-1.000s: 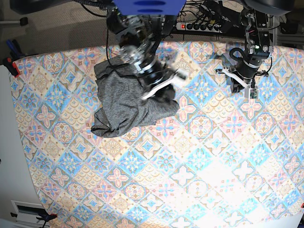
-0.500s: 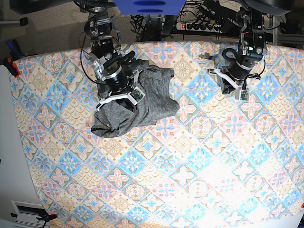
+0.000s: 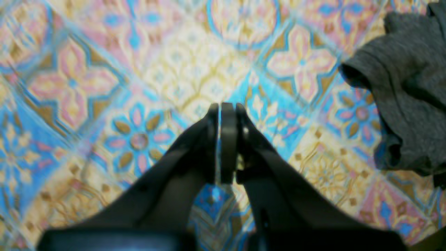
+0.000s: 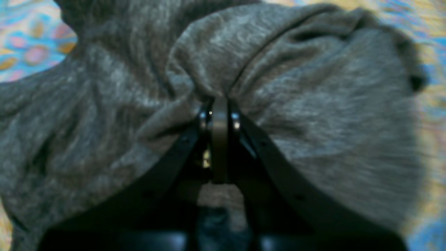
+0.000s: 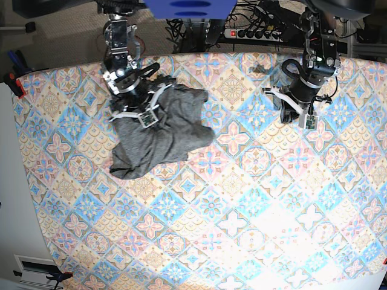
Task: Layout the t-shirt on the table in an organized manner, then fold the t-shirt properly
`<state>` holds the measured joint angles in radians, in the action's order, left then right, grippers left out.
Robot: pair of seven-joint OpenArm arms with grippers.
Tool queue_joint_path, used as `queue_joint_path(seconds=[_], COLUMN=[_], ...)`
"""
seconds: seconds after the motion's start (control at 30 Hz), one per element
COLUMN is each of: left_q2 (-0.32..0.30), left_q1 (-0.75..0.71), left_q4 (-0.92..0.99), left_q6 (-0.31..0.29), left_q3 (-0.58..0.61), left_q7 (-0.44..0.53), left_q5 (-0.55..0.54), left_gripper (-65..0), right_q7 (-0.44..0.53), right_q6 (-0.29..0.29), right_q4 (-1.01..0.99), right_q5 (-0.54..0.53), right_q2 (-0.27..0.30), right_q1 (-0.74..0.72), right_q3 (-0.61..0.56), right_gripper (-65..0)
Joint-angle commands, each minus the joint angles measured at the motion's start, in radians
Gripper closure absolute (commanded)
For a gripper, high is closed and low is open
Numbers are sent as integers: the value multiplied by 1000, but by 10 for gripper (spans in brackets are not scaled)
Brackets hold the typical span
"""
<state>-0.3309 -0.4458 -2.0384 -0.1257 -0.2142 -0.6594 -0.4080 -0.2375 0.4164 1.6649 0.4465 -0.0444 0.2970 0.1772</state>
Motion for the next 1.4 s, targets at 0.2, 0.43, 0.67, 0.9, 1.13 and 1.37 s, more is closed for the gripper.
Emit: queue_joint_path(seconds=[0.2,0.43,0.67,0.9,1.13,1.37], left_q2=[-14,-9,66,125,164,171], left_q1=[2,-57,-187,-325,-411,-534], left_q4=[-60,-66,-64,-58,-15,26], left_q6=[-2,-141,-248,-289,-317,-337], left_q3=[26,54,51,48,48,46], left_q7=[23,25,180,250,252,252], left_q5=[-7,64,297,438,441,438], left_gripper=[0,0,0,0,0,0], right_q7=[42,42,36,39,39,40], right_q6=[-12,-12,-12,-12,-12,-7], right_q4=[248,251,252,226,146,5], right_q5=[-19,-33,-279,-325,-326,-325], right_q2=[2,-4,-4,-81,-101,-101], right_q1=[-11,60,146,247,339,384], right_q3=[20,103,269,417,477,600], right_gripper=[0,0,0,0,0,0])
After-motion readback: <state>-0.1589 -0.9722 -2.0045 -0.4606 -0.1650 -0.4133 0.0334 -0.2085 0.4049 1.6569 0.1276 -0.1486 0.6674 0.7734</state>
